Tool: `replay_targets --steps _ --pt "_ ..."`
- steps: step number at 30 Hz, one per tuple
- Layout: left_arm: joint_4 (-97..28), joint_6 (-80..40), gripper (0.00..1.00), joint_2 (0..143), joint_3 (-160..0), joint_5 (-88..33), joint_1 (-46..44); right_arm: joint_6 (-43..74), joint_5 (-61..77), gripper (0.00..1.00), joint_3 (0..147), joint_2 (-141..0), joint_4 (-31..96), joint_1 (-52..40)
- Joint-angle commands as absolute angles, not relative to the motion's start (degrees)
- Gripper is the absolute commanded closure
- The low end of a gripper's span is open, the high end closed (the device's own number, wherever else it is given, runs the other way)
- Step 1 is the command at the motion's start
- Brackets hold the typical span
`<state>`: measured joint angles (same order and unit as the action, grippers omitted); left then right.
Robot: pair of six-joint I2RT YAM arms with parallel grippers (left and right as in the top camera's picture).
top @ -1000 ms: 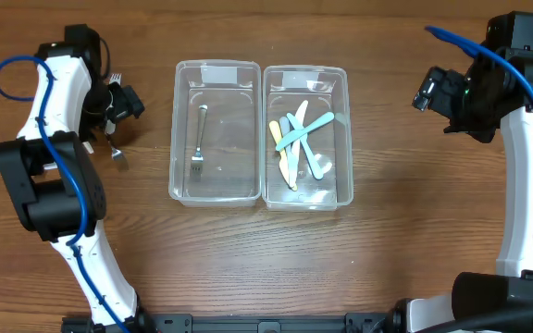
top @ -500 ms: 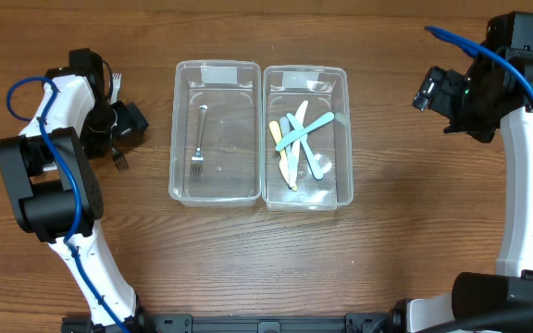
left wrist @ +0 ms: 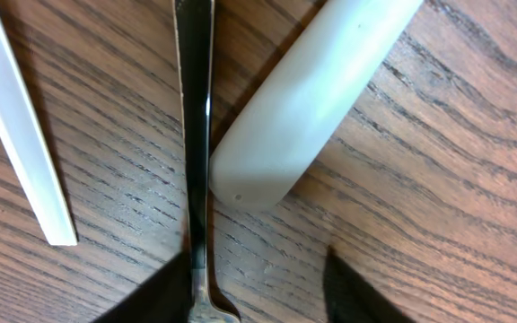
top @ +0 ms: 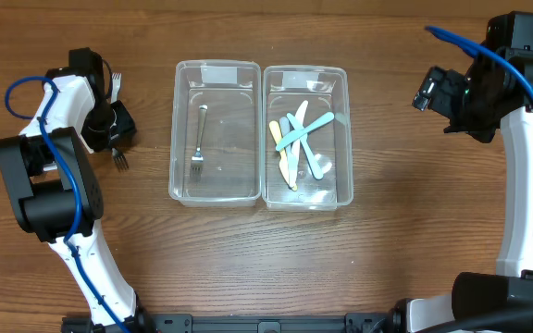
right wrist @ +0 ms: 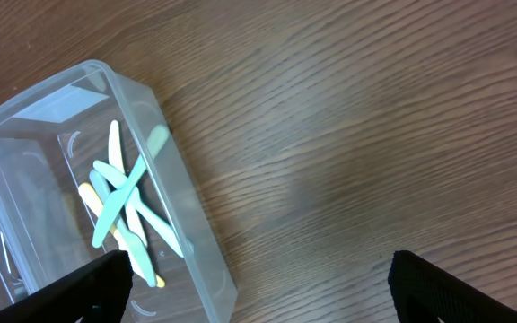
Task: Pack container
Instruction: 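Lower the left gripper and grasp a metal fork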
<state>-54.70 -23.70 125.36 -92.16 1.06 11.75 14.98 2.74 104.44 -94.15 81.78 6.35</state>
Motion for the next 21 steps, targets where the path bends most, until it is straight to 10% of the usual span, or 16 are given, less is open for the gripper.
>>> replay_targets --steps 1,21 --pt "-54.6 -23.3 0.63 126.1 -90.8 0.6 12.0 14.7 2.7 0.07 104.2 -94.0 81.5 6.4" --pt "-55.6 -23.4 0.96 126.1 -90.8 0.6 12.0 14.7 2.7 0.07 104.2 -94.0 81.5 6.4"
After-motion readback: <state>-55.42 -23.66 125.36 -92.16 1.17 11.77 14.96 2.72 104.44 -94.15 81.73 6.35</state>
